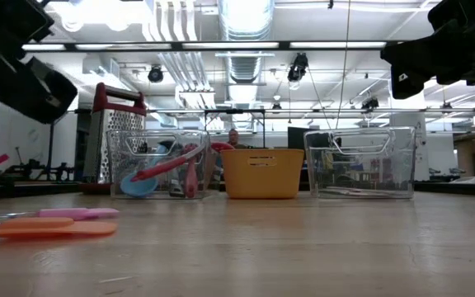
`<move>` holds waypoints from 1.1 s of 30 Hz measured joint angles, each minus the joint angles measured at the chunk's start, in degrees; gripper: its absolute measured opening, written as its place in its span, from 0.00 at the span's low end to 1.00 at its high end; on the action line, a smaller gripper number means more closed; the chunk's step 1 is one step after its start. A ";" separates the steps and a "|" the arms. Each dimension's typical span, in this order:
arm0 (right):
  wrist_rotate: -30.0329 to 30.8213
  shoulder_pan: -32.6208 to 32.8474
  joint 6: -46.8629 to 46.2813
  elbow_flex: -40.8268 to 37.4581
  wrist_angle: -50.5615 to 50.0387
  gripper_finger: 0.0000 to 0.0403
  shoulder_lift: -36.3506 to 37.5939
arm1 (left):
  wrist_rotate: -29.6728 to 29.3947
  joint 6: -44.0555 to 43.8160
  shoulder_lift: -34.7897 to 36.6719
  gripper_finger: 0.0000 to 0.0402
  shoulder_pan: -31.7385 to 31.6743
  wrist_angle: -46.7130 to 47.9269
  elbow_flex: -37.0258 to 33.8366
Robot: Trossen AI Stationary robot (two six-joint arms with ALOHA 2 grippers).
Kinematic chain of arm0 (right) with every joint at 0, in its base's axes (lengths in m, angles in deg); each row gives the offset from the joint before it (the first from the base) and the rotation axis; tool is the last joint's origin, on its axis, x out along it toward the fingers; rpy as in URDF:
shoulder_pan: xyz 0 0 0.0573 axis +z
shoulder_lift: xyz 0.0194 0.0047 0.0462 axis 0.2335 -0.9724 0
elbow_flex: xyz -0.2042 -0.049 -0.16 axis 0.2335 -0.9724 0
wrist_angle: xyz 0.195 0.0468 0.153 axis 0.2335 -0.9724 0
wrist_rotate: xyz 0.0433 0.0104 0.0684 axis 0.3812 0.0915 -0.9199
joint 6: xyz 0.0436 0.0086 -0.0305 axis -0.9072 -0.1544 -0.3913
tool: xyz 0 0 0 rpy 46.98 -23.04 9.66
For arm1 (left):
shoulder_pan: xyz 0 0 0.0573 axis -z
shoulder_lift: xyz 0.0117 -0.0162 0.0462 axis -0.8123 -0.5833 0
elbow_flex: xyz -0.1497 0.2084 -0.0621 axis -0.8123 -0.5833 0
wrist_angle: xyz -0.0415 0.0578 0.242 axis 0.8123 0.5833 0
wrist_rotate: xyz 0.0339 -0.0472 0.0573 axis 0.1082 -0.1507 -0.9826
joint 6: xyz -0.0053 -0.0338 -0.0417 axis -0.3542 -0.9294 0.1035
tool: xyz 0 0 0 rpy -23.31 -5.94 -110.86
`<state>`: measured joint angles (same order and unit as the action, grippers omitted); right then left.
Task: Pick & Place Kitchen Items
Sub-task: Put the pink spatula into the yellow bin
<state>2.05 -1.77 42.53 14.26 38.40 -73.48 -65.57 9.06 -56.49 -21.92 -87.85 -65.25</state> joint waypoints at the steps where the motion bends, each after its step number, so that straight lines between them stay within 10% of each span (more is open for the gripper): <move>1: 0.00 0.02 0.01 0.00 0.00 0.02 0.00 | -1.92 -1.05 -0.92 0.38 1.26 0.01 0.22; 33: 0.02 0.00 0.00 0.00 0.02 0.02 0.01 | -19.92 -13.21 -39.06 0.54 5.58 0.23 15.76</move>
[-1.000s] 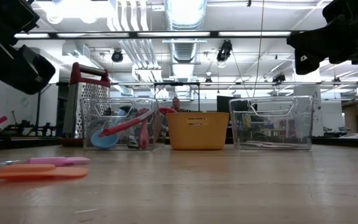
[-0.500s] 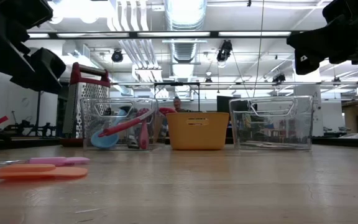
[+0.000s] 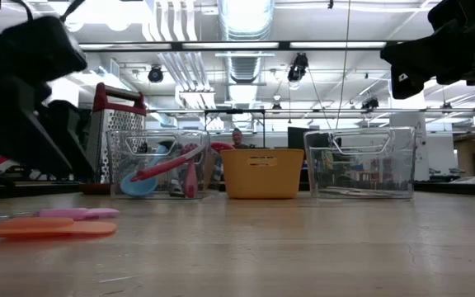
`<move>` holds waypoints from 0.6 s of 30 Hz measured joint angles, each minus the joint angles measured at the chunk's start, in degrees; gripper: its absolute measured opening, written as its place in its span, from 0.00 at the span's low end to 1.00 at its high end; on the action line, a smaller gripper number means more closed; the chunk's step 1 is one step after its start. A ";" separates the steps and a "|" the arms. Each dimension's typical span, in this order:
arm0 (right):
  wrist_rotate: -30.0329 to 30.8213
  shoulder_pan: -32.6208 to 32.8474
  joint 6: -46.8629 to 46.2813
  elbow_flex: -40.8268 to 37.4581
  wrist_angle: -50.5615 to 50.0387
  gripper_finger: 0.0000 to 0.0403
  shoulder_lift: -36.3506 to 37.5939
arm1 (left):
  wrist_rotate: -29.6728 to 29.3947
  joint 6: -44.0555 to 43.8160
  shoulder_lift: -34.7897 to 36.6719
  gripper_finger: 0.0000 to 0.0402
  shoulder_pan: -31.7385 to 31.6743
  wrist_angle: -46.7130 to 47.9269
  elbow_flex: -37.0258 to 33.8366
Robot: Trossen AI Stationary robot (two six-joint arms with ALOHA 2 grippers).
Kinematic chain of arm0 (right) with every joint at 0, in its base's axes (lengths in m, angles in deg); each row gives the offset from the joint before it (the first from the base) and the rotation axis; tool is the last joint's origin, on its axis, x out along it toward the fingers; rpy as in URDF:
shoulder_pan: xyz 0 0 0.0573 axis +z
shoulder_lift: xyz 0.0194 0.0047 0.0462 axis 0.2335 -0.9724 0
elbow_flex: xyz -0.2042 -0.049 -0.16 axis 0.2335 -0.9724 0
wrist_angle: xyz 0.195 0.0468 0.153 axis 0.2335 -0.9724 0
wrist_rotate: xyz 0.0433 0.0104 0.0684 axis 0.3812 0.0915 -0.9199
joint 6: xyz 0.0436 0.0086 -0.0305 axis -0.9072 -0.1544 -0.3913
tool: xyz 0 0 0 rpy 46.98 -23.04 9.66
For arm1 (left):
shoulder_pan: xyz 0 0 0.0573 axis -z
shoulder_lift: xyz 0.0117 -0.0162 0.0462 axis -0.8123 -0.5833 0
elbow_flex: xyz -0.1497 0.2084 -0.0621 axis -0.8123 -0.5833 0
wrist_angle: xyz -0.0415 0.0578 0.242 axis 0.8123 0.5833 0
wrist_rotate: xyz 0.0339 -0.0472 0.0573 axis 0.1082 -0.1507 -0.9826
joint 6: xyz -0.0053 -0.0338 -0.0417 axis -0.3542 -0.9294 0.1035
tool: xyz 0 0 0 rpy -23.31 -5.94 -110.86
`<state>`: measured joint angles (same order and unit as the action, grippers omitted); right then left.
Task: Pick & Place Kitchen Items
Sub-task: Put the pink spatula into the yellow bin
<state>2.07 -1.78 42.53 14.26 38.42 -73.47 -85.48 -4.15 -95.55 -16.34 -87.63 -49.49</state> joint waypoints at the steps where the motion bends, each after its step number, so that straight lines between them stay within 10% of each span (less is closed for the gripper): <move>1: 0.00 0.01 0.01 0.00 -0.02 0.02 -0.01 | -0.01 -0.59 -0.87 0.54 0.00 0.22 0.22; 18: 0.02 0.01 0.01 0.00 -0.02 0.02 -0.01 | 0.21 -2.93 -14.00 0.54 0.00 2.82 7.54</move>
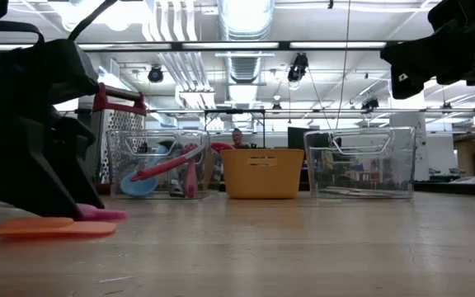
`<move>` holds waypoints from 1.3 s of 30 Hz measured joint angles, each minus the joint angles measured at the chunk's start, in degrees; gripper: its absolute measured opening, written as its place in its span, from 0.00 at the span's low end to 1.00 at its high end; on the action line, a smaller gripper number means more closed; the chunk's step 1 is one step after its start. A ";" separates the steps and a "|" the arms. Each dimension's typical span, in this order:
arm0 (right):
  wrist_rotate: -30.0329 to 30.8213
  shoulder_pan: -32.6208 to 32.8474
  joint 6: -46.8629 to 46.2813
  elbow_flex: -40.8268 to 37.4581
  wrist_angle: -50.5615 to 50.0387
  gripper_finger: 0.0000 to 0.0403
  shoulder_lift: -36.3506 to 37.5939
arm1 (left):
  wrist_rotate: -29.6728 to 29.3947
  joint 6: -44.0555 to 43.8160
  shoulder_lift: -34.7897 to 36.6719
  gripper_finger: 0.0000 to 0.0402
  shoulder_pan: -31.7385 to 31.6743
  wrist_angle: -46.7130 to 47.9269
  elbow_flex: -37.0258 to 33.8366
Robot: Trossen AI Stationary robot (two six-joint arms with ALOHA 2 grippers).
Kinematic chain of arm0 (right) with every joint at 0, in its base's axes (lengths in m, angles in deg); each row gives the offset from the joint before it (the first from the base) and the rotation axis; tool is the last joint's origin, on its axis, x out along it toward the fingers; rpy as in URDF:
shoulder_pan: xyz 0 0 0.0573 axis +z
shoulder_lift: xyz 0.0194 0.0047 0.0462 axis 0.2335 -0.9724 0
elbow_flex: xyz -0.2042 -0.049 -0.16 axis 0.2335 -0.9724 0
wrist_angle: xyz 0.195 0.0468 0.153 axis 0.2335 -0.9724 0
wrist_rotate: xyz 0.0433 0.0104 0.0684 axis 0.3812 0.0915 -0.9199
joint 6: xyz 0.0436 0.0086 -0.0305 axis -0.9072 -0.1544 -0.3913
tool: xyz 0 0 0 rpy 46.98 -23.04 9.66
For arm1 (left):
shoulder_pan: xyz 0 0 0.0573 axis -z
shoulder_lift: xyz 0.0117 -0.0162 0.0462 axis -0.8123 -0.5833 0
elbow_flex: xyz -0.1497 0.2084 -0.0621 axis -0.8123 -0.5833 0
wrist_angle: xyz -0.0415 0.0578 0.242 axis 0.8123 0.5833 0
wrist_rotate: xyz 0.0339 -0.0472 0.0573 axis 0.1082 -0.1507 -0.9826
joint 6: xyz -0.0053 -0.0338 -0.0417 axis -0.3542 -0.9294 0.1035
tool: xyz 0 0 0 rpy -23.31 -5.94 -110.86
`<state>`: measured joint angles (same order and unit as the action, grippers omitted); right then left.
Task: Pick & Place Kitchen Items
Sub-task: Put the pink spatula into the yellow bin
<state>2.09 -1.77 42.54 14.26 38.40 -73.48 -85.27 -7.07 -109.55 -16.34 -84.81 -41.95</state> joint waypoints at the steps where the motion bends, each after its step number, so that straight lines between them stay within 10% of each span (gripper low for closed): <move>1: -0.01 0.01 -0.01 0.00 0.00 0.02 0.00 | 0.02 -0.05 -0.25 0.54 0.00 0.47 0.19; 39: 0.00 0.01 -0.02 0.00 0.00 0.02 0.02 | -1.62 16.40 2.39 0.09 -0.02 4.24 2.63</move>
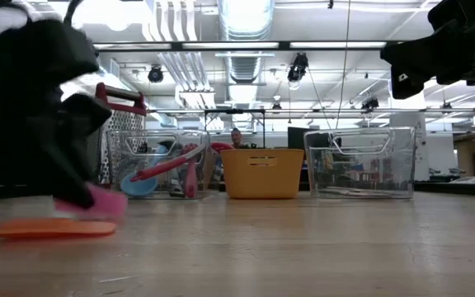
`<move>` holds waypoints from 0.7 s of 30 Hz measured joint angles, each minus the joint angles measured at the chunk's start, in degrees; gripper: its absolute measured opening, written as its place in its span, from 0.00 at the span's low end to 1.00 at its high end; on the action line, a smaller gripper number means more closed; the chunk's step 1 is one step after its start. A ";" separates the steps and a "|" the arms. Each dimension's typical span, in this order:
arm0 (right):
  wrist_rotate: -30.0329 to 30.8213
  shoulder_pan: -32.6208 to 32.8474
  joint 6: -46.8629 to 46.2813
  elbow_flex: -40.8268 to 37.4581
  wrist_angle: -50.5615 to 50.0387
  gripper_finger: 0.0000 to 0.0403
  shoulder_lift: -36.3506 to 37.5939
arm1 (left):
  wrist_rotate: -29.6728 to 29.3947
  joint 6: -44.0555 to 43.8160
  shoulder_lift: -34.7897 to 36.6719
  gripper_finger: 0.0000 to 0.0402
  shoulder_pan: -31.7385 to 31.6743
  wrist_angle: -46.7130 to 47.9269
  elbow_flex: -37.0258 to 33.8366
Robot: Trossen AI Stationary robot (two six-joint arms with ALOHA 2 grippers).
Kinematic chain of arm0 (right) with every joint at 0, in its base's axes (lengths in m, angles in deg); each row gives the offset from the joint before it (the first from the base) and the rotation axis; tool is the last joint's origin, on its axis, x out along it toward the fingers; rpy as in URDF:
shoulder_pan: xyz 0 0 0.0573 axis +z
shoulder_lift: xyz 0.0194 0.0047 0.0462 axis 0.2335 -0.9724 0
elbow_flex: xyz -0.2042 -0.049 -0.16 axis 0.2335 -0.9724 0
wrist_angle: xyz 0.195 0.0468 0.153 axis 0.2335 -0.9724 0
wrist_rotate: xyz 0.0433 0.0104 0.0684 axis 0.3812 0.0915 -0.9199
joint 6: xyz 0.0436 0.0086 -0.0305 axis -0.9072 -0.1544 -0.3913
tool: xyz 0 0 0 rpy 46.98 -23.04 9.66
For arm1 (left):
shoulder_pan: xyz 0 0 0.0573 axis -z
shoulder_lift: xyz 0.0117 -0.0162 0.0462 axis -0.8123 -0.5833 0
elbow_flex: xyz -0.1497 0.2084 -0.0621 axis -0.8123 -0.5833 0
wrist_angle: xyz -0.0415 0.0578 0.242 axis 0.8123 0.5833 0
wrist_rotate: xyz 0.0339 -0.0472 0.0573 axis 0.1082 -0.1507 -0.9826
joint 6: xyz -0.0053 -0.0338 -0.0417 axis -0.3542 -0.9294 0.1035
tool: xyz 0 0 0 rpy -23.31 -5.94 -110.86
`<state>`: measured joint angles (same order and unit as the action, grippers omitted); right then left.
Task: Pick & Place Kitchen Items
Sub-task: Put the pink spatula into the yellow bin
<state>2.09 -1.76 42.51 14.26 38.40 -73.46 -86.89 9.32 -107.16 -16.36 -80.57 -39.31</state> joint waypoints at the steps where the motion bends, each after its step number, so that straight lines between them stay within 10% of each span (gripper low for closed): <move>1: 0.00 -0.02 0.02 0.00 0.00 0.02 -0.02 | -0.74 0.54 0.56 0.09 0.00 -0.33 0.24; 21: 0.00 0.01 0.00 0.00 -0.02 0.02 0.00 | -12.17 12.40 12.22 0.09 -14.08 -12.00 0.76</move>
<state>2.09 -1.76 42.51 14.26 38.38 -73.46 -99.06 21.73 -94.94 -30.45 -92.57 -38.55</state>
